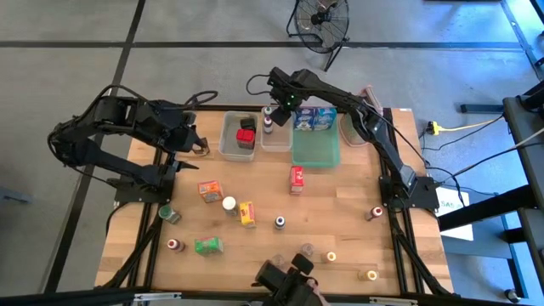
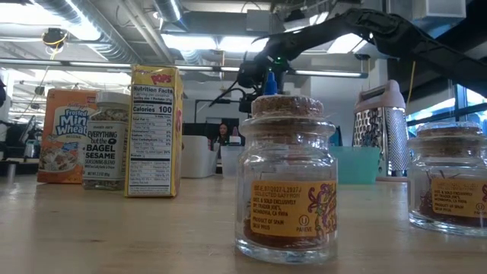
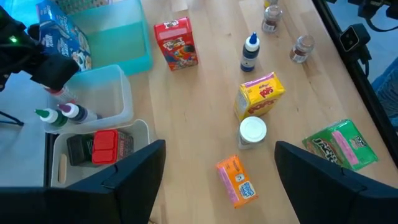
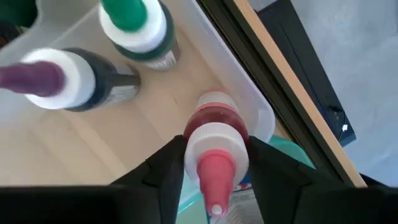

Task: Pick & Place Kitchen Items
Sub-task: Put the pink food coloring bottle into the transparent bin

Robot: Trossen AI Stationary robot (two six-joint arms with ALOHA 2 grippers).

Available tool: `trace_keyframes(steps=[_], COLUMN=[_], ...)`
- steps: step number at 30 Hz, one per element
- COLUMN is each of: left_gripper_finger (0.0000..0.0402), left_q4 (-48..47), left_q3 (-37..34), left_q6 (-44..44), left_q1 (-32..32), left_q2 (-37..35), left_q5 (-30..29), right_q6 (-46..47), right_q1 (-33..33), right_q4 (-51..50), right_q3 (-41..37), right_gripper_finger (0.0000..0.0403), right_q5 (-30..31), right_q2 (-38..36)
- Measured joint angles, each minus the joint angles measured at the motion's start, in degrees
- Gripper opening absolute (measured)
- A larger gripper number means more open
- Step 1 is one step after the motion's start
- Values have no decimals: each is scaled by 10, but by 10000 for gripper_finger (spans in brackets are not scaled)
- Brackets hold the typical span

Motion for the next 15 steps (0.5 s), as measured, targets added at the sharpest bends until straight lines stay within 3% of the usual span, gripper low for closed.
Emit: trace_keyframes(steps=[15], left_gripper_finger=[299], left_q4=[0], left_q3=[0], left_q6=[0], left_q1=[0], left_q2=[0], left_q5=[0], right_q6=[-11], right_q1=[-1], right_q4=[-5], right_q3=[0], right_gripper_finger=[184], right_q5=[-30], right_q2=[1])
